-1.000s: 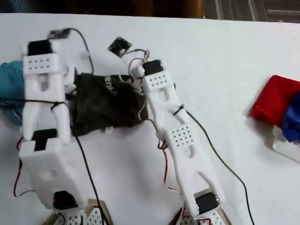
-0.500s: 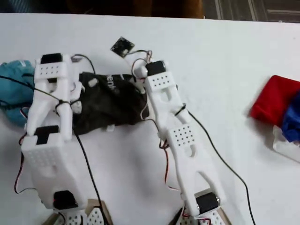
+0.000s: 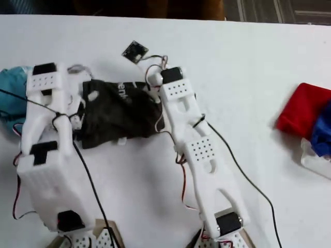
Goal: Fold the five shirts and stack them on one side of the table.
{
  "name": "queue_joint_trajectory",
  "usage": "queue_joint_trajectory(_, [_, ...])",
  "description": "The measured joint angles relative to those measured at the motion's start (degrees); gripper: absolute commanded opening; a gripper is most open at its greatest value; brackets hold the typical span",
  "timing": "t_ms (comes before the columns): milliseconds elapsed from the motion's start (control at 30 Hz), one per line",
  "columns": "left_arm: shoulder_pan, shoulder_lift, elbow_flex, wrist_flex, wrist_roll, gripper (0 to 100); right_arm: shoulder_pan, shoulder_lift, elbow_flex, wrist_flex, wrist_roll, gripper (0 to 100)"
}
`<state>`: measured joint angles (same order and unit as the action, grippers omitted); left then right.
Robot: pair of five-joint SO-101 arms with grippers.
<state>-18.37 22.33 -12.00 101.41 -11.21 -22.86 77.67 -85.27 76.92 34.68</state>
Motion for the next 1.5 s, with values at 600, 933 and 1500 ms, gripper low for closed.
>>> queue_joint_trajectory(600, [5.63,-1.32,-0.53,-3.6,-12.66,24,0.0,0.88,-0.62,-0.26,0.0,1.8])
queue_joint_trajectory(933, [5.98,2.11,-0.62,-6.51,-9.41,19,0.0,0.88,-0.62,-0.26,0.0,1.8])
queue_joint_trajectory(1500, [6.24,2.9,-0.62,-0.18,-8.35,2,0.0,0.97,-0.62,-0.26,0.0,1.8])
